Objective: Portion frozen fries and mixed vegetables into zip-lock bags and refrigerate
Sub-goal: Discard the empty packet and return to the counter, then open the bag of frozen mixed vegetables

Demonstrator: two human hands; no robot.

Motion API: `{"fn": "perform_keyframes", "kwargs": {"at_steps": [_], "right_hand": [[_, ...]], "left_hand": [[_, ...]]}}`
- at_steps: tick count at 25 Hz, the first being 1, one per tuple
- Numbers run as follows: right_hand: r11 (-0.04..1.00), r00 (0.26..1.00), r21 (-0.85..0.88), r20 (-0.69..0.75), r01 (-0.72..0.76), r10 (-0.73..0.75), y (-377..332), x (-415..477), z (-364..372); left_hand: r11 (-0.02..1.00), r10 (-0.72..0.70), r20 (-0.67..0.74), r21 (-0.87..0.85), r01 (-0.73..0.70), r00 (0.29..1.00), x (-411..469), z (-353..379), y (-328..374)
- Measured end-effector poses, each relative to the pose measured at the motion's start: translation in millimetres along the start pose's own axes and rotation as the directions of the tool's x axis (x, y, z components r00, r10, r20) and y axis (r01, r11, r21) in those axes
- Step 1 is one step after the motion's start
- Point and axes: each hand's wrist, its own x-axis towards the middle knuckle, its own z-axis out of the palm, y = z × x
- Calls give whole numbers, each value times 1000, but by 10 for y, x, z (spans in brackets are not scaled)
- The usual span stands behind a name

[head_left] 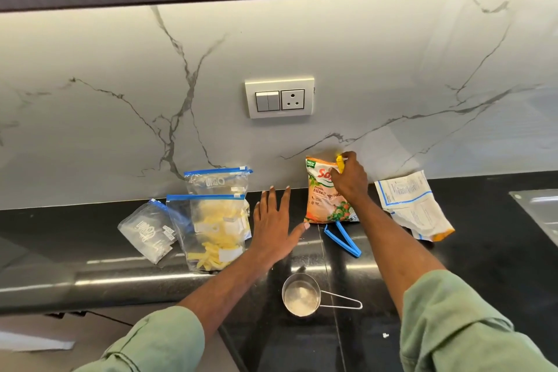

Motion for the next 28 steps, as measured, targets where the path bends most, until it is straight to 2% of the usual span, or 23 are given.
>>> {"fn": "perform_keyframes", "kwargs": {"at_steps": [4,9,13,19,24,28], "right_hand": [[995,997,-66,-31,72,-75,64,-22,0],[988,991,85,1,132,-133,130,-144,-178],[966,970,95,5,240,-241,105,-309,-307],[947,951,92,3,309,-310,74,-506,-401],[927,933,125,26,354,-359,42,-635,-453],[904,899,108,104,414,-425,16,-657,-508]], "left_hand": [[999,12,-6,-37,-12,1000,91,-3,74],[994,50,-31,-95,-52,998,168,12,208],[991,93,-66,-91,-98,994,258,3,407],[981,2,-142,-193,-30,990,363,-48,510],[975,25,-268,-205,-82,963,372,-90,475],[984,82,-270,-128,-120,959,341,-170,479]]}}
